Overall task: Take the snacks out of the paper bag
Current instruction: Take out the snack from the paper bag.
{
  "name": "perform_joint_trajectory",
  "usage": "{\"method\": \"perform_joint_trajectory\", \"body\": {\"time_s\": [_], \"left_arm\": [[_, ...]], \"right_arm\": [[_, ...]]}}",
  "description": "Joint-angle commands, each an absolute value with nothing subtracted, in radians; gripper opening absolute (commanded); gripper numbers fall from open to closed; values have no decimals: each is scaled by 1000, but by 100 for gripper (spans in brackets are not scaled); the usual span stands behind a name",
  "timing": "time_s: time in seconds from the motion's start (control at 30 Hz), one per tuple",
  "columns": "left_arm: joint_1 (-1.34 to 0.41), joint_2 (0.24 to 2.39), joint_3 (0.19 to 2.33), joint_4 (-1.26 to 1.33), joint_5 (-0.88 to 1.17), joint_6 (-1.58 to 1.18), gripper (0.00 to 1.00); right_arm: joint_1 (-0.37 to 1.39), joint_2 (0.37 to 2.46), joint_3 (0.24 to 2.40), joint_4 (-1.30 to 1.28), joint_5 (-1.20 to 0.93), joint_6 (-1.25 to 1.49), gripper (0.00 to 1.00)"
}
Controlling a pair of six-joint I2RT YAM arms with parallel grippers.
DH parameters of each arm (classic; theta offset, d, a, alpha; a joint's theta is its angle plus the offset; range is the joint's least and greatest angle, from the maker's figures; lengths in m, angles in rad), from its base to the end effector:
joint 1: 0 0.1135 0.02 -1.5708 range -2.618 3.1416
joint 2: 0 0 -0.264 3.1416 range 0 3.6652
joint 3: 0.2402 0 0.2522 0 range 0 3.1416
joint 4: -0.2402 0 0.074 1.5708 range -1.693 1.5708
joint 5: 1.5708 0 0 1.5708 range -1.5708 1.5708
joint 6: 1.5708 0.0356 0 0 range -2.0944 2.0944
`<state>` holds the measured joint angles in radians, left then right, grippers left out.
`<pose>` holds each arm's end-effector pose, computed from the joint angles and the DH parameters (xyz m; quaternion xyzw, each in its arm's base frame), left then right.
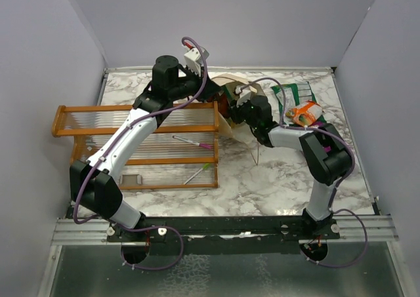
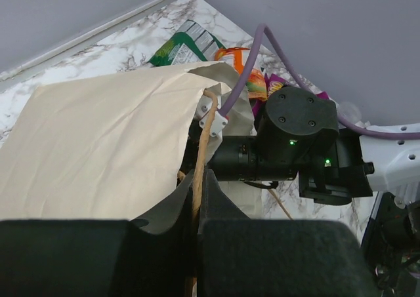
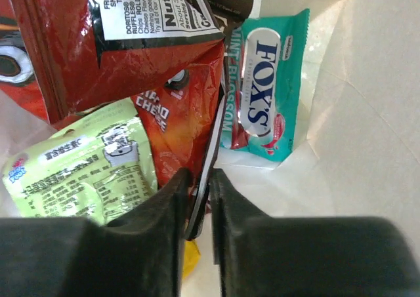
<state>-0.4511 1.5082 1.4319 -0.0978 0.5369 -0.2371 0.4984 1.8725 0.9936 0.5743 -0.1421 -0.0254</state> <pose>0.3118 -0.1713 0.4000 0.2484 0.7160 -0.4004 0.5151 0.3534 0.1981 0.1825 -0.2488 0.7659 0.1939 0.5603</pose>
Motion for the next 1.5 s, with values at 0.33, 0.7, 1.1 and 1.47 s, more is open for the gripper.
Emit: {"method": "perform_joint_trajectory", "body": {"time_s": [0.33, 0.7, 1.1, 1.47], "left_arm": [[-400, 1560, 1499, -165, 511, -263, 0], [-384, 1543, 1485, -137, 529, -290, 0], [-367, 1546, 1502, -171, 481, -294, 0], [-361, 1566, 1523, -215, 433, -300, 0]], "right_arm": [[504, 1592, 864, 614, -156, 113, 1], [504, 1404, 813, 520, -107, 158, 1], [505, 1154, 774, 414, -207, 265, 1], [505, 938, 824, 246, -163, 312, 2]]}}
